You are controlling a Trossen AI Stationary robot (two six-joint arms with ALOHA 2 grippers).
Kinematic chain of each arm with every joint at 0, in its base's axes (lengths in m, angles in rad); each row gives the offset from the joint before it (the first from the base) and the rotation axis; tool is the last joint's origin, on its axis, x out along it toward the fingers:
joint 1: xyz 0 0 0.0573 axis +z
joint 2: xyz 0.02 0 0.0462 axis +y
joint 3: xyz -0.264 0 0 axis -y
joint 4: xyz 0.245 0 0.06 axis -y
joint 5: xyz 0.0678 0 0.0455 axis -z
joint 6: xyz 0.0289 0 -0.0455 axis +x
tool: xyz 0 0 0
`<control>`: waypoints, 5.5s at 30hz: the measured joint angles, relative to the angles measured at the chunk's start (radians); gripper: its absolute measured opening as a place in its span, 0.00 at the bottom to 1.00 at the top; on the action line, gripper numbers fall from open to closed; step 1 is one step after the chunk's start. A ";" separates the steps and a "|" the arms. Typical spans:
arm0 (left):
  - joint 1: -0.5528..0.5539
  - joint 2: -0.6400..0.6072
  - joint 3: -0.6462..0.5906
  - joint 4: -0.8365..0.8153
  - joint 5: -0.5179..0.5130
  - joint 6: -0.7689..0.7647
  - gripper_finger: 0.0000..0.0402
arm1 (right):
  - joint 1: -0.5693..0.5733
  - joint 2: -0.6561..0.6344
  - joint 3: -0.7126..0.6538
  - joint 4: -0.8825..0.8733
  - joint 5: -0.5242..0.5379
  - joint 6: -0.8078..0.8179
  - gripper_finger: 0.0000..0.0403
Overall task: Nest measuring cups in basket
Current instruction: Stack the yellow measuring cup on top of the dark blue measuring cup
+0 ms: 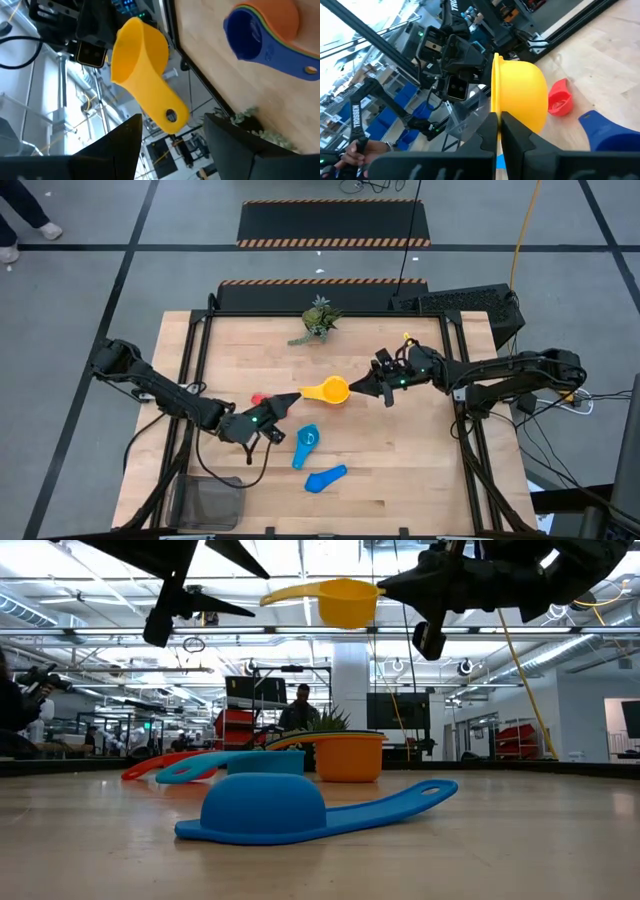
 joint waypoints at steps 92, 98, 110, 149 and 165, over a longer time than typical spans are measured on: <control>0.167 0.001 -0.336 0.603 0.439 -0.233 0.02 | 0.047 -0.328 0.001 -0.242 0.163 -0.134 0.76; 0.249 0.001 -0.338 0.671 0.600 -0.208 0.02 | 0.101 -0.328 -0.010 -0.222 0.217 -0.162 0.77; 0.331 0.000 -0.338 0.685 0.716 -0.219 0.02 | 0.144 -0.328 -0.213 0.140 0.272 -0.131 0.77; 0.516 0.240 -0.344 0.869 0.948 -0.192 0.02 | 0.144 -0.328 -0.324 0.365 0.267 -0.106 0.77; 0.537 0.371 -0.297 0.856 0.942 -0.208 0.15 | 0.144 -0.327 -0.324 0.365 0.267 -0.127 0.77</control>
